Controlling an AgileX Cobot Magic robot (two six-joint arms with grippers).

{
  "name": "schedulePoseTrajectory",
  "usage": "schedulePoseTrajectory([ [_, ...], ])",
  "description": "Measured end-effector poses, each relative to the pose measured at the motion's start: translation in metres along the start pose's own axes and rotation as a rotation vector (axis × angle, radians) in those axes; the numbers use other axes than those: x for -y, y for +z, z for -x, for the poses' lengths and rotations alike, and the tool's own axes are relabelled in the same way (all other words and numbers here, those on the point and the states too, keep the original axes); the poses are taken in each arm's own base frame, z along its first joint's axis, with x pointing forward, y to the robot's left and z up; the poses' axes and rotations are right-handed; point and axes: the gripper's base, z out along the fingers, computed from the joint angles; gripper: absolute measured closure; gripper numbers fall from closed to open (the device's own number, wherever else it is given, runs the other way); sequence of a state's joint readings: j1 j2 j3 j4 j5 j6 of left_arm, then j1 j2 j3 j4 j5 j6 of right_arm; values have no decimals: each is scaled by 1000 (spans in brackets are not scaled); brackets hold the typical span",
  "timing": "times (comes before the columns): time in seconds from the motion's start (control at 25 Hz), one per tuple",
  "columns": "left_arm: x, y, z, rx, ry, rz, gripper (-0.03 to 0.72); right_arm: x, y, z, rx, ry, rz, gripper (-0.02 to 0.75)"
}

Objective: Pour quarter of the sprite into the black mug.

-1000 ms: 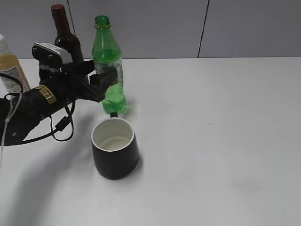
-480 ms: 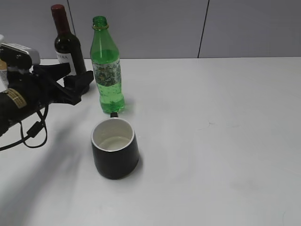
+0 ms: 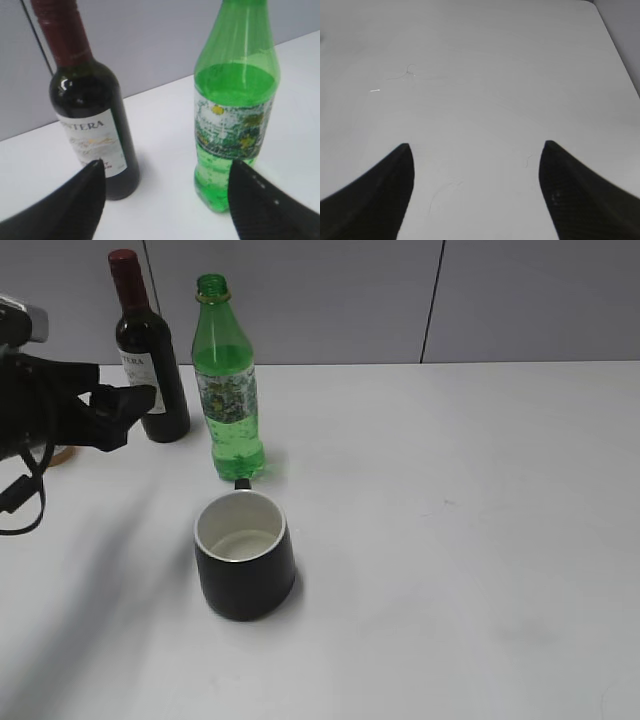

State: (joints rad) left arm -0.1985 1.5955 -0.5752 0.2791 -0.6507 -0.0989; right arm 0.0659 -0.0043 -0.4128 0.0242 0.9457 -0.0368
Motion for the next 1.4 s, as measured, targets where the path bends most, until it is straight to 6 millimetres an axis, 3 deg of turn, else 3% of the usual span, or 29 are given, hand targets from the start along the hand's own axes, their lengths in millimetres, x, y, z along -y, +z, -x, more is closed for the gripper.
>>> schedulePoseTrajectory([
  [0.48, -8, -60, 21, -335, 9, 123, 109, 0, 0, 0, 0, 0, 0, 148],
  [0.88, -16, -94, 72, -808, -124, 173, 120, 0, 0, 0, 0, 0, 0, 148],
  [1.08, -12, -116, 72, -1056, -154, 147, 169, 0, 0, 0, 0, 0, 0, 148],
  [1.24, -10, -128, 76, -1047, -167, 156, 192, 0, 0, 0, 0, 0, 0, 148],
  [1.4, -9, -155, 81, -970, -183, 210, 195, 0, 0, 0, 0, 0, 0, 148],
])
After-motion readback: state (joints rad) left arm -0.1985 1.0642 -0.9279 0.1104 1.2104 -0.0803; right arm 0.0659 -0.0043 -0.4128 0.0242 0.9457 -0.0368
